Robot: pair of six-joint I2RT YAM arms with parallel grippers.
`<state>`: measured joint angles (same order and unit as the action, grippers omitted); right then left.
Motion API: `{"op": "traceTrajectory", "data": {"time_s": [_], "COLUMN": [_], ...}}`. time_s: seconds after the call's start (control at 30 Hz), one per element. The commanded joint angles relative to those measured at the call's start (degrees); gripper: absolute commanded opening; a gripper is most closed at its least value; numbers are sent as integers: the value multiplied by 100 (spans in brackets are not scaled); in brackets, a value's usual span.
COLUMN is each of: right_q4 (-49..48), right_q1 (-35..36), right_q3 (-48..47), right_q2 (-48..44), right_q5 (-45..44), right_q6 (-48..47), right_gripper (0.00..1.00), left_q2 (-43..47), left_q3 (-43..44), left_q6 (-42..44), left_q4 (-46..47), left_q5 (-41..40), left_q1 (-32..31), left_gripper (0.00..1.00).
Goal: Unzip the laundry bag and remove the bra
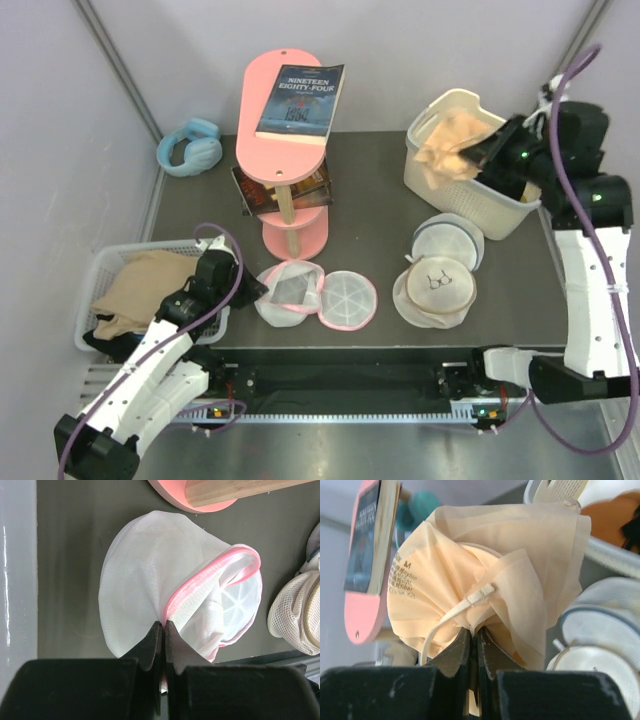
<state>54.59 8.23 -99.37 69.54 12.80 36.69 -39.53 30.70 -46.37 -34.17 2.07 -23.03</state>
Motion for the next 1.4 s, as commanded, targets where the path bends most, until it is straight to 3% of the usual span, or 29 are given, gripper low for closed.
{"op": "traceTrajectory", "data": {"time_s": [0.0,0.23,0.5,0.6,0.63,0.7,0.73,0.77,1.0,1.1,1.2,1.23,1.37], "right_q4": [360,-97,-256,-151,-81,-45,-10,8,-123,-606,-617,-625,-844], "right_q1": [-970,-1990,-2352,-2387,-2405,-2414,-2422,-2423,-2353,-1862,-642,58,1740], "right_q3": [-986,-1365,-1444,-1523,-1541,-1541,-1559,-1576,-1446,-813,-391,-138,917], "right_q2": [498,1228,1677,1817,1879,1914,1932,1941,1634,1142,878,851,746], "right_q5": [223,13,-321,-541,-620,-691,-795,-857,-823,-717,-1120,-1252,-1543], "right_q6": [-628,-487,-531,-575,-584,-584,-584,-592,-777,-777,-786,-751,-103], "right_gripper": [0,0,1,29,54,78,95,100,100,100,100,100,95], "left_q2": [-63,-222,-388,-433,-433,-450,-450,-459,-363,-345,-328,-327,-240], "left_q3": [-55,103,85,103,103,94,94,94,68,50,33,33,15], "left_q6": [-153,-162,-136,-109,-100,-92,-83,-83,-30,-4,31,40,67], "left_q4": [341,341,359,359,359,385,385,368,306,280,227,201,139], "left_q5": [-39,-119,-127,-136,-145,-145,-136,-119,-92,-66,-48,-48,-57], "left_q1": [-9,-9,-9,-9,-9,-9,-9,-9,-9,-9,0,-9,-9], "left_gripper": [0,0,0,0,0,0,0,0,0,0,0,0,0]}}
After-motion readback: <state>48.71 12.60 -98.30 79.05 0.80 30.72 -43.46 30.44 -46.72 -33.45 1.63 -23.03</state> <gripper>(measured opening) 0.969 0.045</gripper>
